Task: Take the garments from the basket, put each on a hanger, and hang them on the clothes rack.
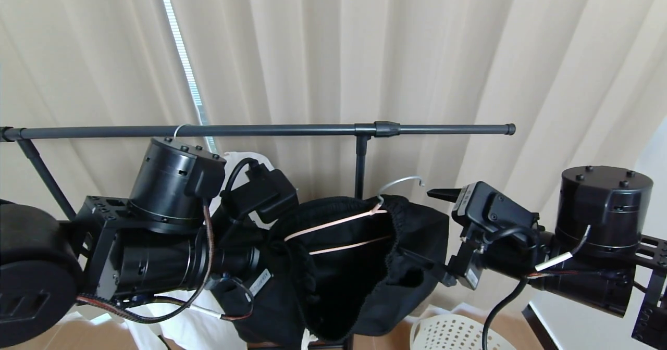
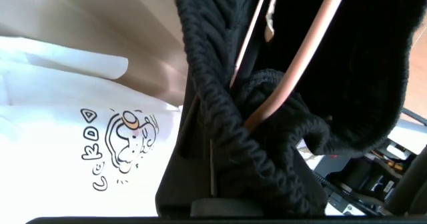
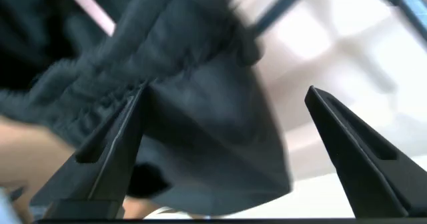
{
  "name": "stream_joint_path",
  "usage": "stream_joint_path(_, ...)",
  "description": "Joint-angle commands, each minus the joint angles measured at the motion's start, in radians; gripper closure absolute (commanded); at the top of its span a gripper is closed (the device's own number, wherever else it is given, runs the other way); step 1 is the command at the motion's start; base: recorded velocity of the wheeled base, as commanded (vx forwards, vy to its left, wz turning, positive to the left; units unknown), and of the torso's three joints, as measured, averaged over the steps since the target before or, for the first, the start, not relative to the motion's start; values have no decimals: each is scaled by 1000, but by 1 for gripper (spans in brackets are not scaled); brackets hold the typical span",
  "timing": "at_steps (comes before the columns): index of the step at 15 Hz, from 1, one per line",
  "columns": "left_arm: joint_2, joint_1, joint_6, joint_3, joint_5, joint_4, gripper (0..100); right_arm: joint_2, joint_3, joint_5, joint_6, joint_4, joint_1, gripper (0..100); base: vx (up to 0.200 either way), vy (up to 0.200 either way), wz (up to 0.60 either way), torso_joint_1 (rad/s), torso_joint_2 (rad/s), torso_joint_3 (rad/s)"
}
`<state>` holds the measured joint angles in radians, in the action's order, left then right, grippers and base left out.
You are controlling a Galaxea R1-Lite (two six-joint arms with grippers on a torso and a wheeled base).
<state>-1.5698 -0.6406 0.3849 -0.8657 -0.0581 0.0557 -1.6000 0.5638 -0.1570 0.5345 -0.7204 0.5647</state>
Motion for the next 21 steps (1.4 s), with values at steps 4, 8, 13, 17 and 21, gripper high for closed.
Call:
stream_joint_path(4,106,45,-12,82,-6,-1,100,25,-7,-122,1,1,-43,0,0,0,0,0,0,0)
stream_joint_path(8,148,61,-14,120,-9,-1,100,9,-7,-154,5,3,-81,0,0,0,0,0,0,0)
stream_joint_path(13,228,85,-14,182,-12,-1,100,-135,34,-200,45,-1,-167,0,0,0,0,0,0,0)
stream_joint_path(17,246,95,-12,194,-11,1,100,-182,41,-194,64,-4,-170,0,0,0,0,0,0,0)
stream_joint_path(21,244,142,-15,211,-11,1,100,-144,16,-196,94,-8,-178,0,0,0,0,0,0,0)
